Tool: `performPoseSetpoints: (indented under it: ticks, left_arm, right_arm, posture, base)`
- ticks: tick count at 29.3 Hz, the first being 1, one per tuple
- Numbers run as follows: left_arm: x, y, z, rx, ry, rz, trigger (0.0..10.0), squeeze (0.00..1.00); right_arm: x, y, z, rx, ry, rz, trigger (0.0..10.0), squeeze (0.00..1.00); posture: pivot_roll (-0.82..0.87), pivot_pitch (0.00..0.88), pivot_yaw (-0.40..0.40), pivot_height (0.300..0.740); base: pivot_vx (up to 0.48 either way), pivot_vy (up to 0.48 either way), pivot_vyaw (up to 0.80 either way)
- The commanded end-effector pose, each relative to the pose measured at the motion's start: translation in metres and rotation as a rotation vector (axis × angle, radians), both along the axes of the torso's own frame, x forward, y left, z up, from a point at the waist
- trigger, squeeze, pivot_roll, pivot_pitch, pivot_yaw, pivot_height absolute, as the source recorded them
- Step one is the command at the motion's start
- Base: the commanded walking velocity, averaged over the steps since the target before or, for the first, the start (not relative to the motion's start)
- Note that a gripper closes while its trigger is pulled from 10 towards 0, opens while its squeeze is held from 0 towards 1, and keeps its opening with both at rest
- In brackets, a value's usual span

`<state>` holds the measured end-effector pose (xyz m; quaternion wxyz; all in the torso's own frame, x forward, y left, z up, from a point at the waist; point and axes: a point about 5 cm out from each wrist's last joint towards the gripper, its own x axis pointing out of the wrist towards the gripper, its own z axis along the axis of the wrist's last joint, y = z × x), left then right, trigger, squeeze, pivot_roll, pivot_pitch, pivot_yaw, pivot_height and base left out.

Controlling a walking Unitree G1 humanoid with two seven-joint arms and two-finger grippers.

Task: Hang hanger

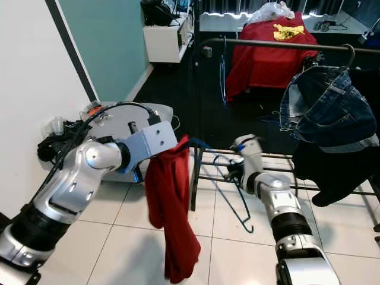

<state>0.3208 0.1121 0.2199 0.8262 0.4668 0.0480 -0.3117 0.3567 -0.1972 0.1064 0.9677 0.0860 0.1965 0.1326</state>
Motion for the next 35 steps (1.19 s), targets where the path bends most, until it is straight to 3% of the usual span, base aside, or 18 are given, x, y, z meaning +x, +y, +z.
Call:
performPoseSetpoints:
  ticks: [1, 2, 3, 6, 8, 10, 11, 21, 23, 25, 26, 27, 28, 29, 30, 31, 33, 35]
  left_arm:
    - [0.001, 0.011, -0.002, 0.025, -0.015, 0.037, 10.0, 0.0]
    - [0.001, 0.011, -0.002, 0.025, -0.015, 0.037, 10.0, 0.0]
    - [0.003, 0.015, -0.006, 0.041, -0.021, 0.054, 10.0, 0.0]
    - [0.004, 0.018, -0.009, 0.05, -0.025, 0.064, 10.0, 0.0]
    - [0.007, 0.021, -0.015, 0.042, -0.041, 0.086, 10.0, 0.0]
    - [0.007, 0.021, -0.015, 0.042, -0.041, 0.086, 10.0, 0.0]
    - [0.008, 0.021, -0.024, 0.019, -0.051, 0.106, 10.0, 0.0]
    - [0.008, 0.021, -0.033, 0.017, -0.061, 0.122, 10.0, 0.0]
    - [0.01, 0.022, -0.033, 0.015, -0.072, 0.119, 10.0, 0.0]
    - [0.01, 0.023, -0.032, 0.014, -0.077, 0.116, 10.0, 0.0]
    - [0.011, 0.023, -0.03, 0.009, -0.08, 0.111, 10.0, 0.0]
    - [0.011, 0.023, -0.03, 0.009, -0.08, 0.111, 10.0, 0.0]
    - [0.012, 0.023, -0.028, 0.004, -0.084, 0.105, 10.0, 0.0]
    - [0.012, 0.023, -0.028, 0.004, -0.084, 0.105, 10.0, 0.0]
    - [0.014, 0.022, -0.025, 0.004, -0.089, 0.092, 10.0, 0.0]
    - [0.014, 0.022, -0.025, 0.004, -0.089, 0.092, 10.0, 0.0]
    - [0.017, 0.021, -0.018, 0.006, -0.097, 0.07, 10.0, 0.0]
    - [0.02, 0.02, -0.01, -0.015, -0.089, 0.063, 10.0, 0.0]
  right_arm:
    - [-0.003, -0.004, -0.005, 0.183, 0.034, -0.094, 10.0, 0.0]
    - [-0.003, -0.004, -0.005, 0.183, 0.034, -0.094, 10.0, 0.0]
    - [-0.004, -0.004, -0.007, 0.354, 0.055, -0.159, 10.0, 0.0]
    - [-0.005, -0.001, -0.008, 0.489, 0.074, -0.195, 10.0, 0.0]
    - [-0.008, 0.015, -0.011, 0.699, 0.121, -0.203, 10.0, 0.0]
    - [-0.008, 0.015, -0.011, 0.699, 0.121, -0.203, 10.0, 0.0]
    - [-0.014, 0.038, -0.01, 0.843, 0.176, -0.207, 10.0, 0.0]
    - [-0.022, 0.067, -0.004, 0.983, 0.233, -0.219, 10.0, 0.0]
    - [-0.025, 0.062, -0.002, 0.776, 0.206, -0.144, 10.0, 0.0]
    - [-0.029, 0.059, -0.001, 0.415, 0.145, -0.005, 10.0, 0.0]
    - [-0.031, 0.056, -0.004, 0.067, 0.08, 0.119, 10.0, 0.0]
    - [-0.031, 0.056, -0.004, 0.067, 0.08, 0.119, 10.0, 0.0]
    - [-0.034, 0.052, -0.008, -0.225, 0.029, 0.227, 10.0, 0.0]
    - [-0.034, 0.052, -0.008, -0.225, 0.029, 0.227, 10.0, 0.0]
    - [-0.035, 0.045, -0.004, -0.485, -0.073, 0.336, 10.0, 0.0]
    - [-0.035, 0.045, -0.004, -0.485, -0.073, 0.336, 10.0, 0.0]
    - [-0.042, 0.048, 0.017, -0.629, -0.28, 0.606, 10.0, 0.0]
    - [-0.057, 0.045, 0.033, -0.588, -0.298, 0.797, 10.0, 0.0]
  posture:
    - [0.01, 0.053, 0.038, 0.74]
    - [0.01, 0.053, 0.038, 0.74]
    - [0.01, 0.052, 0.04, 0.74]
    - [0.01, 0.051, 0.04, 0.74]
    - [0.01, 0.048, 0.04, 0.74]
    - [0.01, 0.048, 0.04, 0.74]
    - [0.01, 0.047, 0.043, 0.74]
    - [0.01, 0.044, 0.046, 0.74]
    - [0.01, 0.037, 0.045, 0.74]
    - [0.01, 0.036, 0.045, 0.74]
    - [0.01, 0.037, 0.05, 0.74]
    - [0.01, 0.037, 0.05, 0.74]
    - [0.01, 0.038, 0.052, 0.74]
    - [0.01, 0.038, 0.052, 0.74]
    - [0.01, 0.039, 0.054, 0.74]
    - [0.01, 0.039, 0.054, 0.74]
    - [0.01, 0.043, 0.057, 0.74]
    - [0.0, 0.047, 0.058, 0.74]
  base:
    - [0.0, 0.0, 0.0]
    - [0.0, 0.0, 0.0]
    - [0.0, 0.0, 0.0]
    - [0.0, 0.0, 0.0]
    - [0.0, 0.0, 0.0]
    - [0.0, 0.0, 0.0]
    - [0.0, 0.0, 0.0]
    - [0.0, 0.0, 0.0]
    - [0.0, 0.0, 0.0]
    - [0.0, 0.0, 0.0]
    - [0.0, 0.0, 0.0]
    - [0.0, 0.0, 0.0]
    - [0.0, 0.0, 0.0]
    - [0.0, 0.0, 0.0]
    - [0.0, 0.0, 0.0]
    - [0.0, 0.0, 0.0]
    - [0.0, 0.0, 0.0]
    - [0.0, 0.0, 0.0]
